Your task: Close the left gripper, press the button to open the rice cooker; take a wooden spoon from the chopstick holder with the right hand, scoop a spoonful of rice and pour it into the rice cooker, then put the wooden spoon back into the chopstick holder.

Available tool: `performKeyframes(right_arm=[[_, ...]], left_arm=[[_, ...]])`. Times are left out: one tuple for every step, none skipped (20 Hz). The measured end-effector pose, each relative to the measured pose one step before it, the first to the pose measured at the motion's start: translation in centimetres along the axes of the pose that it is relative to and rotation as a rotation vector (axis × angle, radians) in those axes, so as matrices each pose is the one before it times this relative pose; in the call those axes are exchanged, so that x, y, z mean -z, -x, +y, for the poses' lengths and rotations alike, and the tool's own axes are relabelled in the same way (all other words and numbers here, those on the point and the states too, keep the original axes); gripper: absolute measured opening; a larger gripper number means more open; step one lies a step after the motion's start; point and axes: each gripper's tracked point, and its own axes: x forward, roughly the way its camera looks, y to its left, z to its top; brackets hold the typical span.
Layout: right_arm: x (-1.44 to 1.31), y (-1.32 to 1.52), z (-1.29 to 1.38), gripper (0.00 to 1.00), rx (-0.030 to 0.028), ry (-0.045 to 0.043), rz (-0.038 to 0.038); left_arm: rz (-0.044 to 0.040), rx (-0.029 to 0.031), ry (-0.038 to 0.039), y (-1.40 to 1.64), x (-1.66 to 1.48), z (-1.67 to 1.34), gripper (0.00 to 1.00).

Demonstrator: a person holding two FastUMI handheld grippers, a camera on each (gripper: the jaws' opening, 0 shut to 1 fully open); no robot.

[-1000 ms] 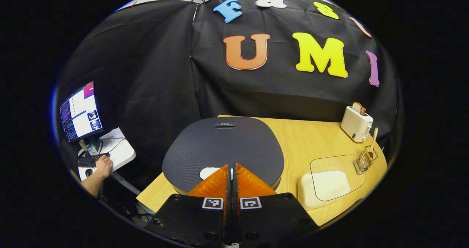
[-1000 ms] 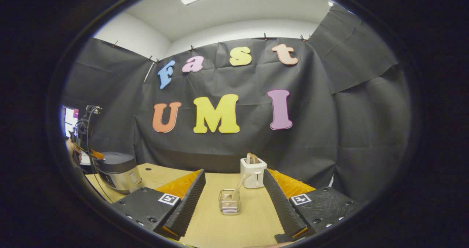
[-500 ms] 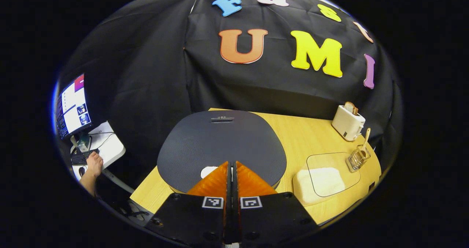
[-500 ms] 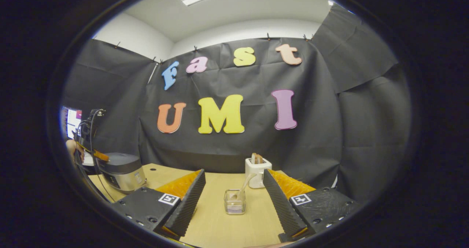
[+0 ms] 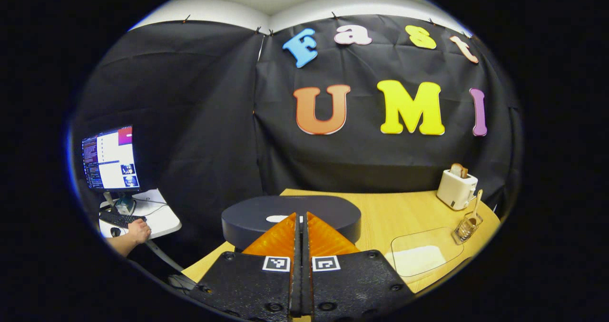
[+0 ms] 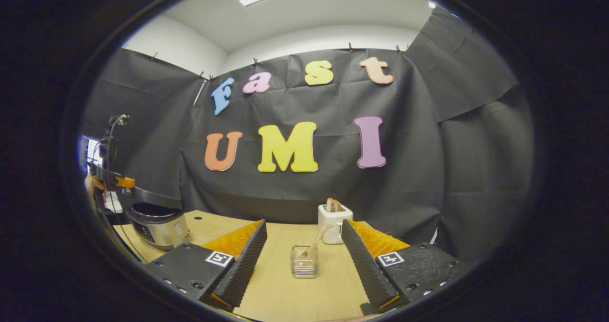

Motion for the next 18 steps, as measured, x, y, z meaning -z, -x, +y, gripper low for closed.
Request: performKeyframes(right_arm=[[0.058,-0.328,-0.243,0.94,0.00803,-0.00204,0.00204],[0.253,-0.306,-0.372,0.94,0.01195,-0.00459,0.00251],[0.226,-0.275,-0.128,0.94,0.00723,-0.00323,0.00407],[0.299,-0.308,-0.037,0.94,0.00150,-0.00061,0.00306],[0.299,-0.378,-0.072,0.94,0.00391,0.00095,0.00497],[0.454,-0.437,-0.226,0.94,0.00893,0.00349,0.00649],[0.364,-0.605,-0.218,0.94,0.00705,0.01024,0.00543],[0.546,-0.680,-0.189,0.94,0.00807,0.01414,0.01183],[0.551,-0.825,-0.167,0.94,0.00892,0.00386,0.01047],[0.475,-0.653,0.169,0.94,-0.00094,-0.00062,0.01015],[0.289,-0.883,0.158,0.94,-0.00291,-0.00171,0.00955],[0.408,-0.841,0.000,0.94,0.00434,-0.00435,0.01413],[0.259,-0.890,-0.130,0.94,0.00648,-0.00681,0.01694],[0.380,-0.929,0.152,0.94,-0.00205,-0.00482,0.01929],[0.165,-0.909,0.173,0.94,-0.00360,-0.00192,0.01671],[0.109,-0.957,-0.101,0.94,0.00031,0.00085,0.01068],[-0.017,-1.266,-0.077,0.94,0.00943,0.00512,0.00822],[0.291,-1.276,-0.197,0.94,0.01489,0.00844,0.01579]], left_arm=[[-0.00739,0.02943,0.01324,0.656,-0.301,-1.097,0.03],[-0.00522,0.01276,0.00281,0.676,-0.026,-0.346,0.16],[-0.00771,0.00540,-0.01802,0.530,0.096,-0.324,0.24],[-0.01065,-0.01513,-0.02679,0.365,0.189,0.000,0.52],[-0.00134,-0.02397,-0.02885,0.393,0.404,0.198,0.63],[-0.00347,-0.01995,-0.02275,0.567,0.311,-0.155,0.75],[-0.00685,-0.00827,-0.01323,0.230,0.731,-0.490,0.87],[-0.00744,0.00019,-0.00326,0.130,0.418,-0.770,0.99],[-0.00214,0.01025,0.00191,0.312,0.470,-0.722,0.99],[-0.00845,0.00294,0.01012,0.287,0.412,-0.284,0.99],[-0.00692,-0.00045,0.01808,0.378,0.386,-0.206,0.99],[-0.00573,-0.00108,0.01931,0.260,0.400,-0.062,0.99],[-0.00774,-0.00698,0.01692,0.222,0.256,0.067,0.99],[-0.00528,0.00022,0.01473,0.100,0.206,-0.168,0.99],[-0.00213,0.01247,0.00323,-0.052,0.157,-0.423,0.99],[0.00294,0.01517,-0.00527,-0.059,0.200,-0.358,0.99],[0.00856,0.00730,-0.01249,0.027,0.132,-0.247,0.99],[0.00393,-0.00365,-0.01289,0.132,0.114,0.256,0.99]])
